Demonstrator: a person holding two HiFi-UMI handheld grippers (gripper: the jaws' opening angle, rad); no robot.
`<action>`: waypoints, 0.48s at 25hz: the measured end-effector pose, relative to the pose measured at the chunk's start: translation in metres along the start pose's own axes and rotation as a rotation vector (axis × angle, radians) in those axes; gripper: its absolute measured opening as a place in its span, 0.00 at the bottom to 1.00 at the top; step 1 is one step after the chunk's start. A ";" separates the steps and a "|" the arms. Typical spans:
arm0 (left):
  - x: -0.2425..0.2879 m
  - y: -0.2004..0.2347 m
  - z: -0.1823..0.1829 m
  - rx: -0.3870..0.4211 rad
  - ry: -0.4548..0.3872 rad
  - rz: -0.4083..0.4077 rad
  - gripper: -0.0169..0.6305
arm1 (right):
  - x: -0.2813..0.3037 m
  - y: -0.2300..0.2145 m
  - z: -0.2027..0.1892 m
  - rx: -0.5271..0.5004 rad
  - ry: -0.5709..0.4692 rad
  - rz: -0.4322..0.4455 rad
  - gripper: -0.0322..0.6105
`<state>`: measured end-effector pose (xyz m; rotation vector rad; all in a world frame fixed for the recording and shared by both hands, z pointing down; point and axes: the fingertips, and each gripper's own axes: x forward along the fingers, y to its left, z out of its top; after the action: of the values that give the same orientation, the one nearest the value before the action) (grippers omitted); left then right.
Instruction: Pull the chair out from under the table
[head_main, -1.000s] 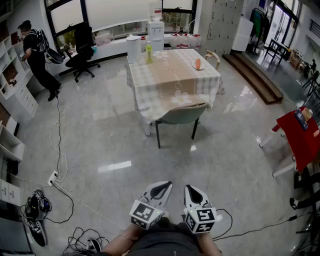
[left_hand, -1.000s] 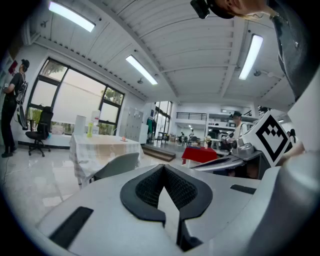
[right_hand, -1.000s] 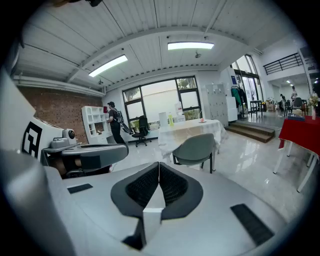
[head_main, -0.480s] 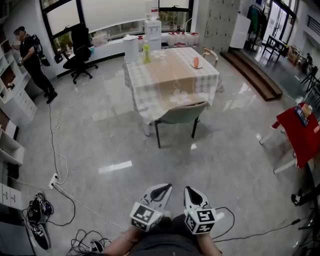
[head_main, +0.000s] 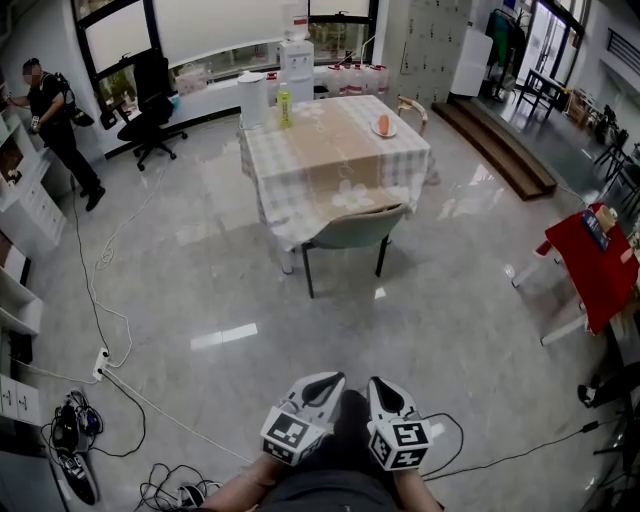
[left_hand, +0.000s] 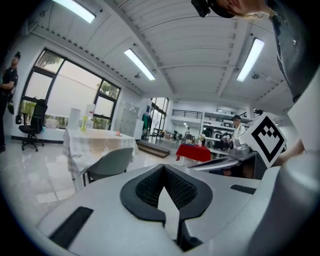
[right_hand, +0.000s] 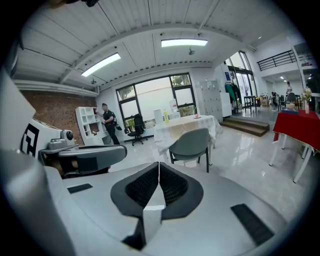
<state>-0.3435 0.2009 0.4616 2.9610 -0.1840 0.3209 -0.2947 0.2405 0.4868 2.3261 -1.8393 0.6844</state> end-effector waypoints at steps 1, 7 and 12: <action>0.001 0.001 0.001 0.001 -0.003 -0.001 0.04 | 0.001 -0.001 0.001 0.000 -0.001 -0.002 0.07; 0.015 0.004 0.000 -0.004 0.010 0.006 0.04 | 0.008 -0.007 0.000 -0.004 0.010 0.007 0.07; 0.031 0.006 0.002 -0.013 0.026 0.001 0.04 | 0.015 -0.018 0.003 0.002 0.019 0.011 0.07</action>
<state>-0.3137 0.1917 0.4679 2.9422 -0.1833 0.3568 -0.2742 0.2307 0.4937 2.3040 -1.8460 0.7075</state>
